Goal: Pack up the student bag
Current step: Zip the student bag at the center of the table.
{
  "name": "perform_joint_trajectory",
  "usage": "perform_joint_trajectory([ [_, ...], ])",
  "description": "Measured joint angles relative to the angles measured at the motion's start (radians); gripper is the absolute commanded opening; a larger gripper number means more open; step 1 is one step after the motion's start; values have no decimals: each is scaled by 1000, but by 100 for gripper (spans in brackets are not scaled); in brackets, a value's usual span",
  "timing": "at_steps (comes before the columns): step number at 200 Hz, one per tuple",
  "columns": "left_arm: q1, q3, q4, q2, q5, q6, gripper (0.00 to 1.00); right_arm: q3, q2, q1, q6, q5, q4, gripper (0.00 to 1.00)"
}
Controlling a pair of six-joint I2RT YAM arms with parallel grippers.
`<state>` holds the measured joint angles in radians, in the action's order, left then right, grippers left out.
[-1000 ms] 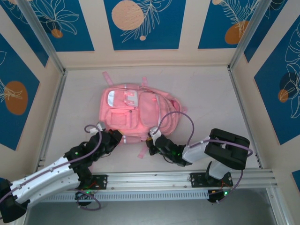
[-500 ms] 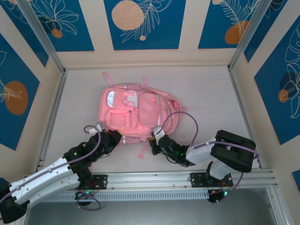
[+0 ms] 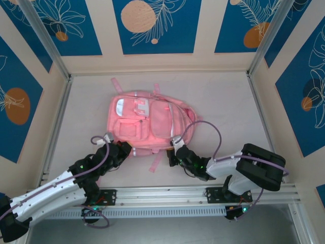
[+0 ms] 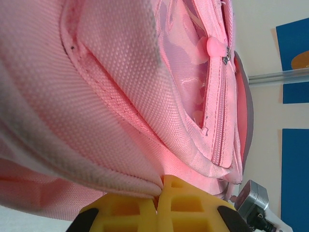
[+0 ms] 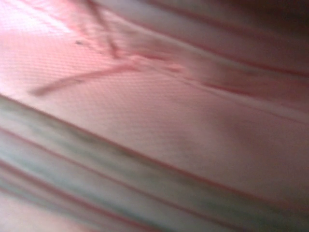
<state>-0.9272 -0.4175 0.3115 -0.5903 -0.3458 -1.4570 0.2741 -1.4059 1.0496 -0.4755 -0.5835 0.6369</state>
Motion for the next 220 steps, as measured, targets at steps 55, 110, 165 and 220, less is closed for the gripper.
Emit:
perform_joint_trajectory([
  [55, 0, 0, 0, -9, 0, 1, 0, -30, 75, -49, -23, 7, -56, 0],
  [110, 0, -59, 42, -83, 1, 58, 0, -31, 82, -48, -17, 29, -78, 0],
  [165, 35, -147, 151, -137, 24, 174, 0, -46, 85, 4, -6, 68, -73, 0],
  [220, 172, -290, 242, -306, 140, 370, 0, 24, -48, 94, 16, 87, -69, 0],
])
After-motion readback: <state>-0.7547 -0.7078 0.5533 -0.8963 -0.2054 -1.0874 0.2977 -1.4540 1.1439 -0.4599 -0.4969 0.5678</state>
